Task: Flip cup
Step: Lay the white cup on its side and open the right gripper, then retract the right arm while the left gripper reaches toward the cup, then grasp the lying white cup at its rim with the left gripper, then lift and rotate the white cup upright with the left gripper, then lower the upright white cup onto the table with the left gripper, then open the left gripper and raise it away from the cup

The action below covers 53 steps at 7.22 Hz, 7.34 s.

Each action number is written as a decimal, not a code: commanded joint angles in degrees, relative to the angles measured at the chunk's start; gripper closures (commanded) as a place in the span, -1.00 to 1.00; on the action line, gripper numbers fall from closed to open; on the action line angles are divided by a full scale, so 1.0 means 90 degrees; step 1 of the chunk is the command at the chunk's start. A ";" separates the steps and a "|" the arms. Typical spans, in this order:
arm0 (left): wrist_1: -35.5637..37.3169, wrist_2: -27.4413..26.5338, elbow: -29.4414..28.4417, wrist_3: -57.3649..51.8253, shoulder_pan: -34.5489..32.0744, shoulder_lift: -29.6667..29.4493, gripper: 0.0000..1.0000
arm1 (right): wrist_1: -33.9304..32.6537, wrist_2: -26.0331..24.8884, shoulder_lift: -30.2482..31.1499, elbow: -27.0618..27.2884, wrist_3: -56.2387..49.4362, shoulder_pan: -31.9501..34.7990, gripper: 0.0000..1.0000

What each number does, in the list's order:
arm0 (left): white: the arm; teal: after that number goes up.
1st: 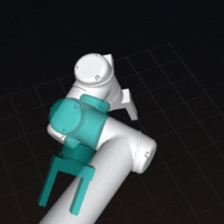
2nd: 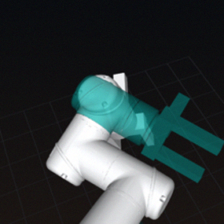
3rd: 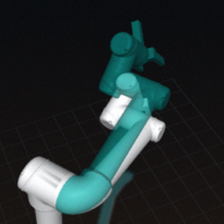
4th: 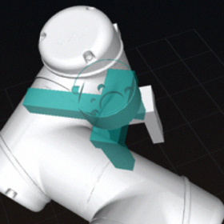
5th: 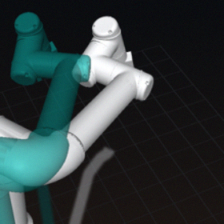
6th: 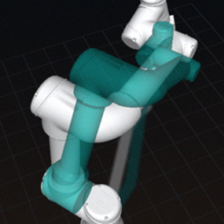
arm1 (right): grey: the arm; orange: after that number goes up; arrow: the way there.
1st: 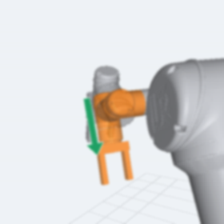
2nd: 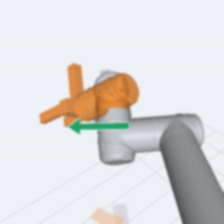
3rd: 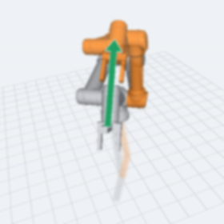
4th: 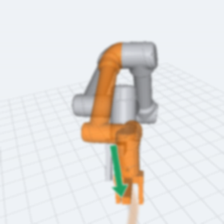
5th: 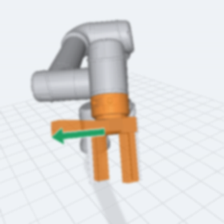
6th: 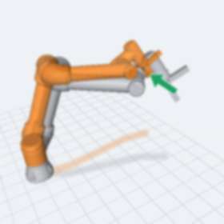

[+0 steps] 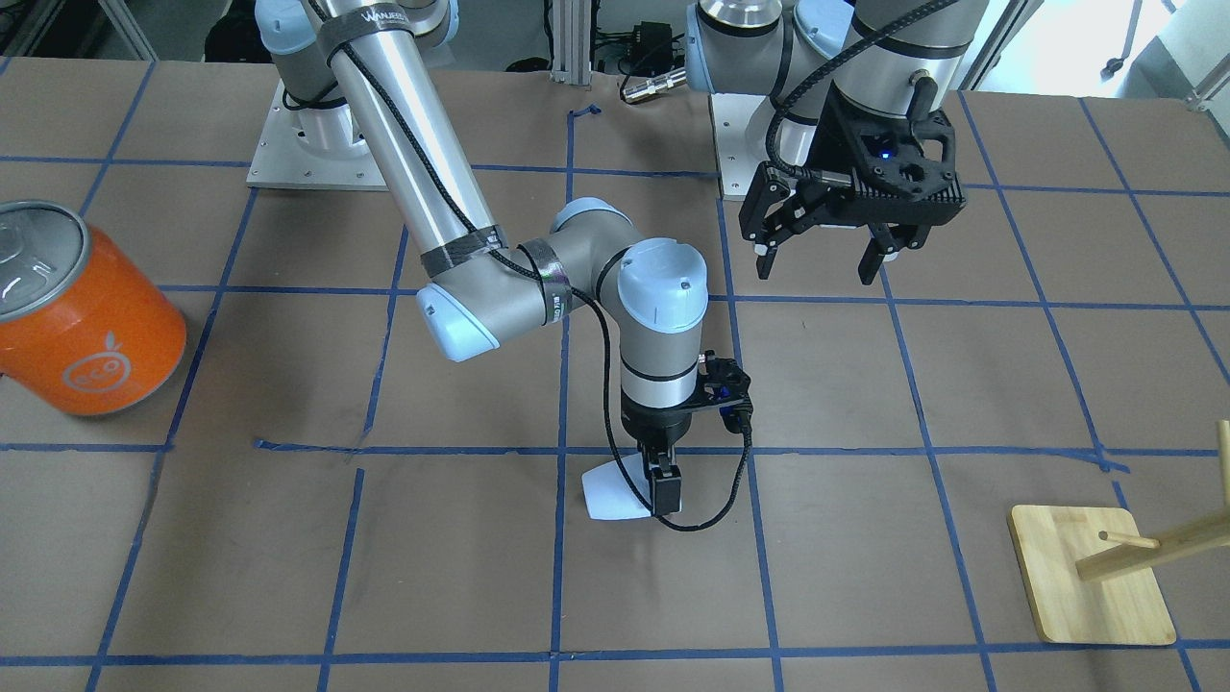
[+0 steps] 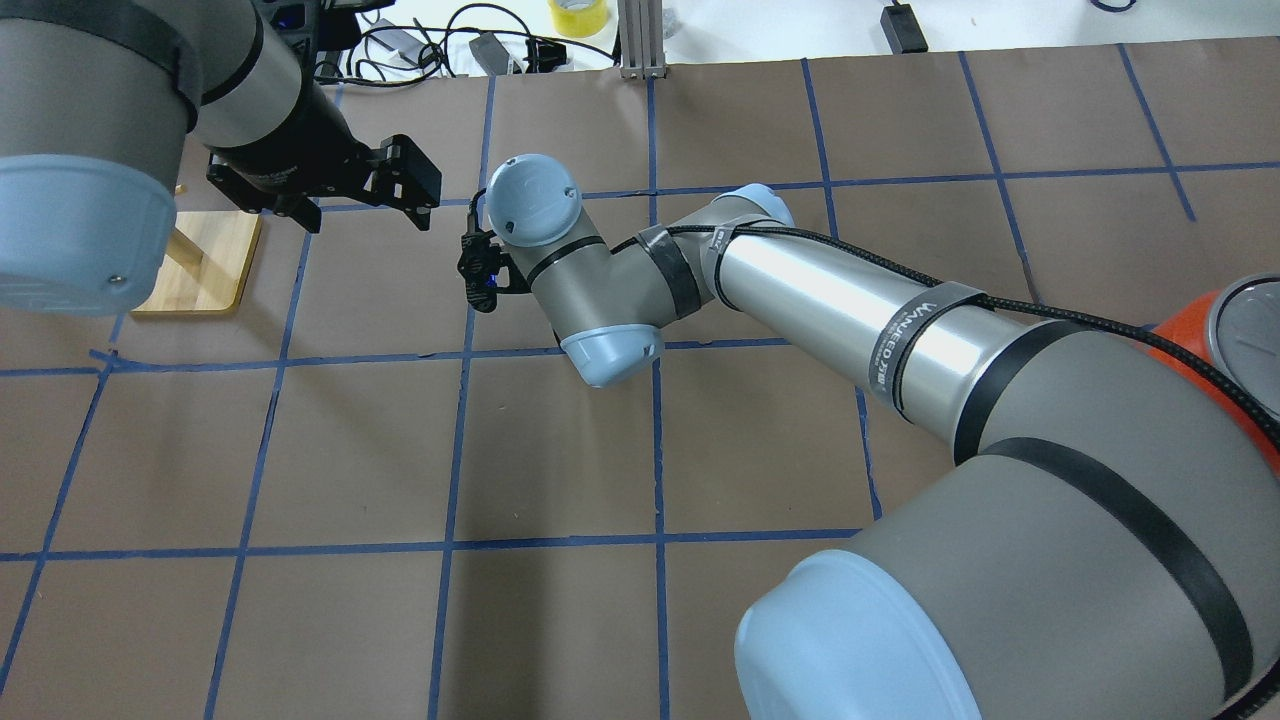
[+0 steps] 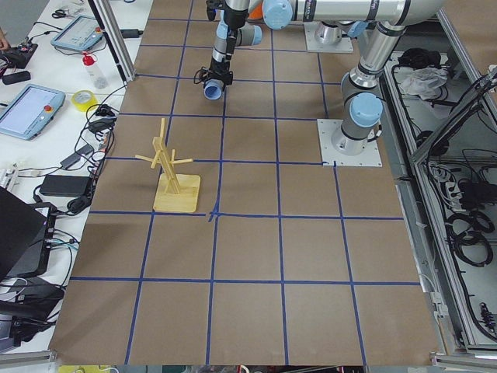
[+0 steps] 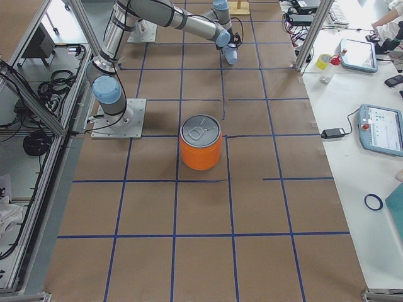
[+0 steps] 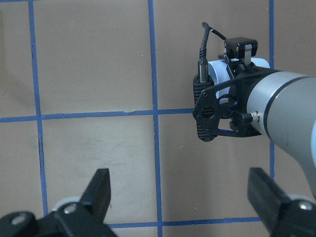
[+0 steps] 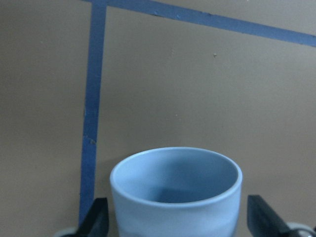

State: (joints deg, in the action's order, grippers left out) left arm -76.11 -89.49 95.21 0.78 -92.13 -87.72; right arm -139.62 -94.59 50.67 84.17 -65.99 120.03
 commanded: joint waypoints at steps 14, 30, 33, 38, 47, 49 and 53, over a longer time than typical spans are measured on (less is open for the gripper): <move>0.1533 0.3781 -0.0110 -0.0282 0.0402 -0.3463 -1.00 | 0.5103 0.0500 0.3812 0.0199 0.5975 -0.3327 -1.00; 0.1543 0.0535 -0.1262 -0.0790 0.0187 -0.3221 1.00 | 0.5191 0.0353 0.4360 0.0403 0.7693 -0.3386 -1.00; 0.2070 -0.0789 -0.1253 -0.2030 0.0256 -0.3582 1.00 | 0.5240 0.0344 0.4380 0.0403 0.7703 -0.3385 -1.00; 0.1866 -0.0711 -0.1049 -0.1924 0.0841 -0.3719 1.00 | 0.5220 0.0353 0.4448 0.0403 0.7674 -0.3376 -1.00; 0.1679 -0.0339 -0.0813 -0.1913 0.0803 -0.3544 1.00 | 0.5240 0.0373 0.4477 0.0403 0.7693 -0.3366 -1.00; 0.1719 -0.0340 -0.0891 -0.1758 0.0803 -0.3544 -0.99 | 0.5230 0.0383 0.4477 0.0403 0.7693 -0.3366 -1.00; -0.0354 -0.0388 -0.1397 -0.1243 0.0210 -0.1986 -1.00 | 0.5240 0.0344 0.4468 0.0403 0.7674 -0.3366 -1.00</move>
State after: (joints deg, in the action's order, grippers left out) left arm -71.49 -92.38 84.66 -13.32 -87.54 -110.69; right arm -92.47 -91.41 90.93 87.80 3.18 89.74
